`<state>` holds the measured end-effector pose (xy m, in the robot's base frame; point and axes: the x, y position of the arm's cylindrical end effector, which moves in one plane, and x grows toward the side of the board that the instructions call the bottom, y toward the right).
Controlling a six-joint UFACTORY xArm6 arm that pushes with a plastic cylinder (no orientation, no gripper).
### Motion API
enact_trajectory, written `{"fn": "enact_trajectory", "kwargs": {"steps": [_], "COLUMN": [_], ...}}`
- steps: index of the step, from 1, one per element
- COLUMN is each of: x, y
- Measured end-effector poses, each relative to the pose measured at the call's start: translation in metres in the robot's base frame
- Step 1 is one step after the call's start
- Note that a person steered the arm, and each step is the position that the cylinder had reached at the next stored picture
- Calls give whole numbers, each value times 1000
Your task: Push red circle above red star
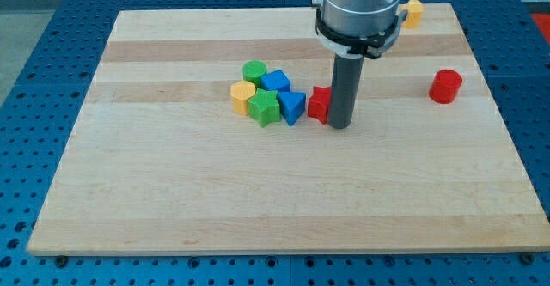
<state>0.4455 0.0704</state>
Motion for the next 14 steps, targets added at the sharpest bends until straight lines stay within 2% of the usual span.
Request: {"fn": "enact_trajectory", "kwargs": {"steps": [2, 3, 5, 7, 9, 12, 14], "x": [-6, -6, -6, -7, -45, -51, -65], "y": [-5, 15, 123, 197, 185, 127, 114]}}
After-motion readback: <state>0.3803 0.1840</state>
